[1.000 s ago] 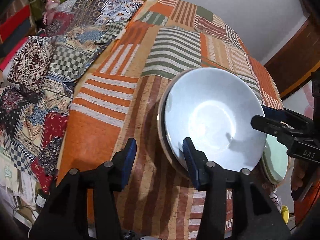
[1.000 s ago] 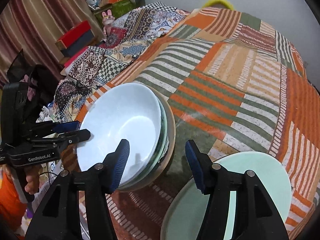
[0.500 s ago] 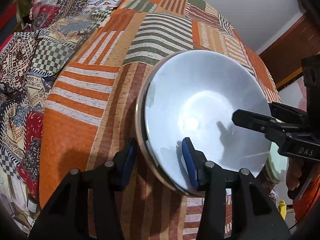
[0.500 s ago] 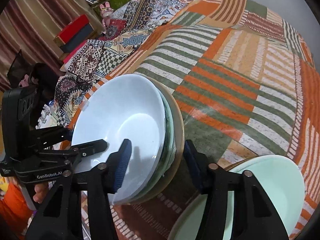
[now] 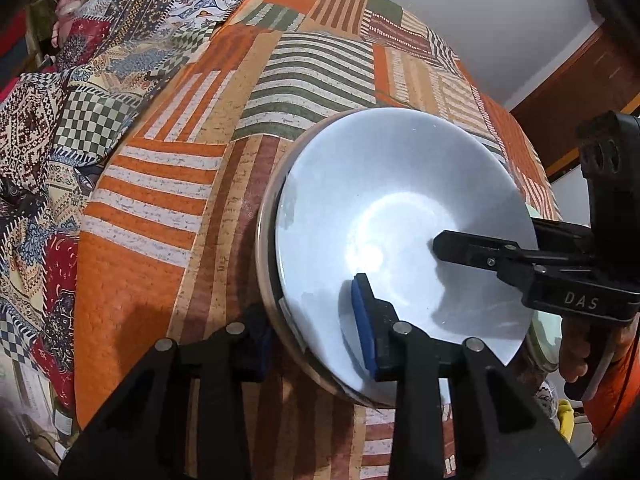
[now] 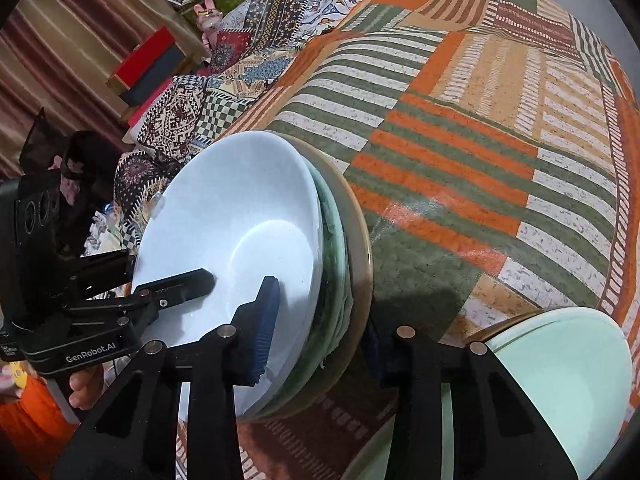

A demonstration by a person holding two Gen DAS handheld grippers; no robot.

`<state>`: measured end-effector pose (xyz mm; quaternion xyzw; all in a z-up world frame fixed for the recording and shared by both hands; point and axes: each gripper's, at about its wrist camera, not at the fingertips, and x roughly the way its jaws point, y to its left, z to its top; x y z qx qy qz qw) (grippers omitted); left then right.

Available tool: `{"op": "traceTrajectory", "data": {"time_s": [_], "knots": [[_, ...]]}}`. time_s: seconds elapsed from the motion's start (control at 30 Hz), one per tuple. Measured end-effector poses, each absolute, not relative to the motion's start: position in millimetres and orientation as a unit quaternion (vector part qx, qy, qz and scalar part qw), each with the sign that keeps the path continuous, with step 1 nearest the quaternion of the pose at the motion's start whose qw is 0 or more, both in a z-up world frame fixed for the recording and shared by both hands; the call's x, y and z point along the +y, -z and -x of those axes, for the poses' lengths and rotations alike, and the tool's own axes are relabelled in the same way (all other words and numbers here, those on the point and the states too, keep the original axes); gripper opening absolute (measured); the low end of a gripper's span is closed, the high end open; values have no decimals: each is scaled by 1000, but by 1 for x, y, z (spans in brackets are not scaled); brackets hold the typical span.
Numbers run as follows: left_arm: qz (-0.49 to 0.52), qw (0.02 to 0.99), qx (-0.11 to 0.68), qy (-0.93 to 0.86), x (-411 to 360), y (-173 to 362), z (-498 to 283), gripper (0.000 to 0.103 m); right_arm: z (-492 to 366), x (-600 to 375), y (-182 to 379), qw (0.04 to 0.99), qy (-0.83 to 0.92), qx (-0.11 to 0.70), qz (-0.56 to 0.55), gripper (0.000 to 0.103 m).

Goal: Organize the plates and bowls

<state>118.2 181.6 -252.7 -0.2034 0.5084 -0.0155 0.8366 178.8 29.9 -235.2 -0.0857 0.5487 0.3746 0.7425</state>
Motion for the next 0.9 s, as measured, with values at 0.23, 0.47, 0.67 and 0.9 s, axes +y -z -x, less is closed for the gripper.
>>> {"op": "traceTrajectory", "data": {"time_s": [0.23, 0.47, 0.67, 0.9], "knots": [[190, 841, 507, 11, 179, 248, -116, 34, -180, 25, 233, 744, -374, 550, 67, 31], [180, 848, 498, 9, 176, 236, -113, 34, -177, 23, 224, 748, -378, 542, 62, 30], [170, 858, 485, 7, 172, 217, -111, 34, -175, 19, 210, 758, -381, 527, 58, 30], [158, 866, 474, 12, 160, 197, -108, 34, -171, 8, 194, 767, -381, 513, 55, 30]]}}
